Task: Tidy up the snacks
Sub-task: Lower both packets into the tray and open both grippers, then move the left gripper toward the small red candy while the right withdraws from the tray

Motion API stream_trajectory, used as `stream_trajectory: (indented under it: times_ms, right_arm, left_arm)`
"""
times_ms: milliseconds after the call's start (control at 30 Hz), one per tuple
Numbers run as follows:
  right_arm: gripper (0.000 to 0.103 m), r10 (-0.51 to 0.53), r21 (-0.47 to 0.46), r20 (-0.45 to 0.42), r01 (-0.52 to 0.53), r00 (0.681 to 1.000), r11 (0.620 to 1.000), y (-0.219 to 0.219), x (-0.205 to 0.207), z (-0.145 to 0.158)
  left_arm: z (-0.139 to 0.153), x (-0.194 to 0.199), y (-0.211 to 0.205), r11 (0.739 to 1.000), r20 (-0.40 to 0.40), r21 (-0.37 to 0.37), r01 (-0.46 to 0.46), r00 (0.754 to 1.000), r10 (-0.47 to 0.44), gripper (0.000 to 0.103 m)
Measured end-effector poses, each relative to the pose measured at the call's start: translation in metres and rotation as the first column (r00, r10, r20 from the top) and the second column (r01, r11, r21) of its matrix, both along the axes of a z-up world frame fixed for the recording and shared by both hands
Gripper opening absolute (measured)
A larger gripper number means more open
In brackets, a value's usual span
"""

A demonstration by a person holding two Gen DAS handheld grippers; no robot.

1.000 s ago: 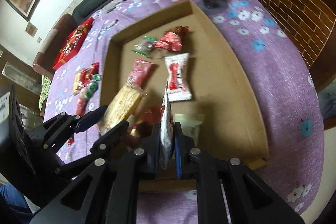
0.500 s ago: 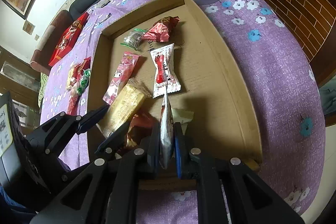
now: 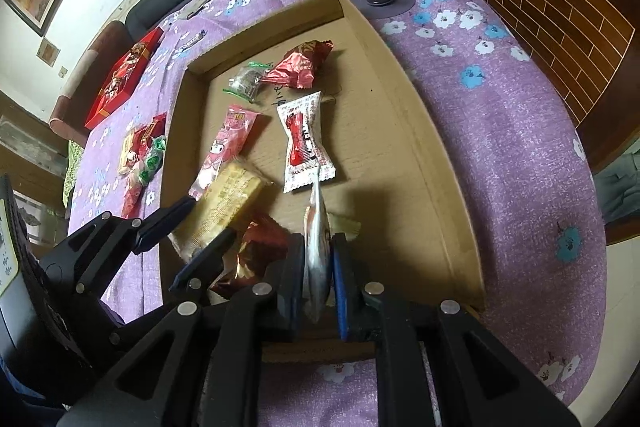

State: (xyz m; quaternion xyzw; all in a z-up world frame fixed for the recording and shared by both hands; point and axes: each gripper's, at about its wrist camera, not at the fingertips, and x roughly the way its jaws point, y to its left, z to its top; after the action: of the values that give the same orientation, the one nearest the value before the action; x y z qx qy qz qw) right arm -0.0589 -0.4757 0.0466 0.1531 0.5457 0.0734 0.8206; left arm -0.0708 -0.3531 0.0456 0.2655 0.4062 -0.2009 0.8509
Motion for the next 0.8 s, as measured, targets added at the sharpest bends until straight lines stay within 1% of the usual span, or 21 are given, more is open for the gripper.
stream_trajectory:
  times_ms: [33,100,133,500,633,800]
  right_arm:
    - [0.015,-0.002,-0.003,0.003,0.002,1.0,1.0,0.0,0.0,0.001]
    - [0.023,-0.01,-0.006,0.007,0.01,1.0,1.0,-0.001,-0.001,0.003]
    - [0.023,-0.016,-0.007,0.011,0.016,1.0,1.0,-0.002,-0.001,0.004]
    - [0.024,-0.055,-0.027,0.055,0.056,0.997,0.998,-0.006,-0.006,0.019]
    - [0.024,-0.059,-0.032,0.073,0.061,0.996,0.998,-0.005,-0.007,0.025]
    - [0.024,-0.047,-0.027,0.083,0.05,0.995,0.998,0.004,-0.005,0.028]
  left_arm:
    - [0.001,0.0,0.0,1.0,0.007,0.001,0.001,1.0,-0.001,0.036]
    - [0.003,-0.001,-0.001,1.0,0.016,0.0,0.006,1.0,-0.006,0.036]
    - [0.004,-0.001,-0.001,1.0,0.016,-0.001,0.006,1.0,-0.006,0.036]
    - [0.016,0.003,0.007,0.999,0.028,-0.026,-0.023,0.999,0.024,0.036]
    - [0.021,0.003,0.013,0.999,0.039,-0.034,-0.039,0.998,0.04,0.043]
    - [0.028,0.003,0.025,0.997,0.052,-0.045,-0.063,0.997,0.065,0.043]
